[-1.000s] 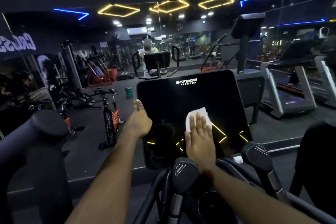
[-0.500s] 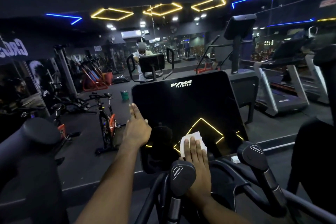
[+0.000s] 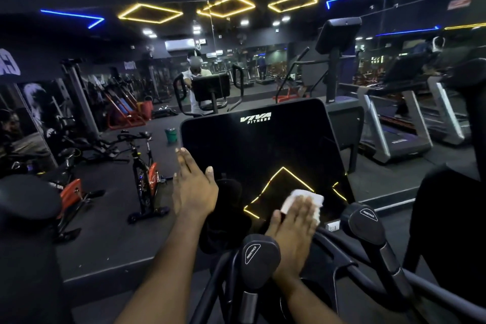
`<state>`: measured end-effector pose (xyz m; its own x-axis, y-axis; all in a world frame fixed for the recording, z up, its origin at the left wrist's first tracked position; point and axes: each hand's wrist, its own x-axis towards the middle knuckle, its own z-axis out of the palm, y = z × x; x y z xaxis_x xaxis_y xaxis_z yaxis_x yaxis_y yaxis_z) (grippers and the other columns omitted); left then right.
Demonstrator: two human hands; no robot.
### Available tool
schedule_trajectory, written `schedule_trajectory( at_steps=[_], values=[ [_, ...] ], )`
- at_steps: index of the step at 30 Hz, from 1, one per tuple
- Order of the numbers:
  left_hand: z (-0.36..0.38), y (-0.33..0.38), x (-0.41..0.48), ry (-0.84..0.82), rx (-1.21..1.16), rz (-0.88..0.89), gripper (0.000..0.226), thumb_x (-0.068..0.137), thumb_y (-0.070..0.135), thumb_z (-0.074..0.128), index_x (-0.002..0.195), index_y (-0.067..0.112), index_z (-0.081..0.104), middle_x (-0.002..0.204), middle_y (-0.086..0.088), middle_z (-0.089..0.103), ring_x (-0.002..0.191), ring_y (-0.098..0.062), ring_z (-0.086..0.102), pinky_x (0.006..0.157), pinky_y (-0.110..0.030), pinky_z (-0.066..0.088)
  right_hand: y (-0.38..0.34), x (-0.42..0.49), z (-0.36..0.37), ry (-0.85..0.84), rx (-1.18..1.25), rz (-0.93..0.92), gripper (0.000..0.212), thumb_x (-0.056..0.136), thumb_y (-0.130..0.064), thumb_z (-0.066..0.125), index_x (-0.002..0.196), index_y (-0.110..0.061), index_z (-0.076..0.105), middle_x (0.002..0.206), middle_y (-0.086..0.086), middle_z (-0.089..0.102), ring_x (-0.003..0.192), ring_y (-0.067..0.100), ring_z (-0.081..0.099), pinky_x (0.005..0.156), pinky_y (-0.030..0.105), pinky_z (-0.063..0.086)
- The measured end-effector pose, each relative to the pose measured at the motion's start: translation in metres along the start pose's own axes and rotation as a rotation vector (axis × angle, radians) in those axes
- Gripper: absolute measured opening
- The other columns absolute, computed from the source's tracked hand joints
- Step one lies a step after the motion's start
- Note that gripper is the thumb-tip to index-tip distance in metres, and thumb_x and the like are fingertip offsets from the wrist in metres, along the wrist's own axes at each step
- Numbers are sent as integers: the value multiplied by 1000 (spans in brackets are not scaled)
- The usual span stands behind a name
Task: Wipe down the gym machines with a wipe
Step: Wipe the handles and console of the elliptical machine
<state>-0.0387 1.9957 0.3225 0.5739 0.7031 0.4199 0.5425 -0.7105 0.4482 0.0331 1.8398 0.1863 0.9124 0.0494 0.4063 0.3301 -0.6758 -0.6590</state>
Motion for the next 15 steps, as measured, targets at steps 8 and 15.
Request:
schedule_trajectory(
  at_steps=[8, 15],
  values=[
    [16, -2, 0, 53, -42, 15, 86, 104, 55, 27, 156, 8, -22, 164, -11, -27, 155, -34, 11, 126, -49, 16, -31, 11, -8, 9, 10, 267, 82, 101, -54, 22, 158, -3, -8, 167, 22, -7, 155, 33, -8, 127, 47, 3],
    [25, -12, 8, 66, -84, 42, 87, 103, 55, 28, 156, 10, -24, 164, -8, -29, 156, -33, 2, 125, -51, 16, -80, 136, -38, 38, 252, 469, 80, 105, -52, 28, 160, -2, 0, 166, 24, -7, 155, 36, -10, 124, 48, -6]
  ],
)
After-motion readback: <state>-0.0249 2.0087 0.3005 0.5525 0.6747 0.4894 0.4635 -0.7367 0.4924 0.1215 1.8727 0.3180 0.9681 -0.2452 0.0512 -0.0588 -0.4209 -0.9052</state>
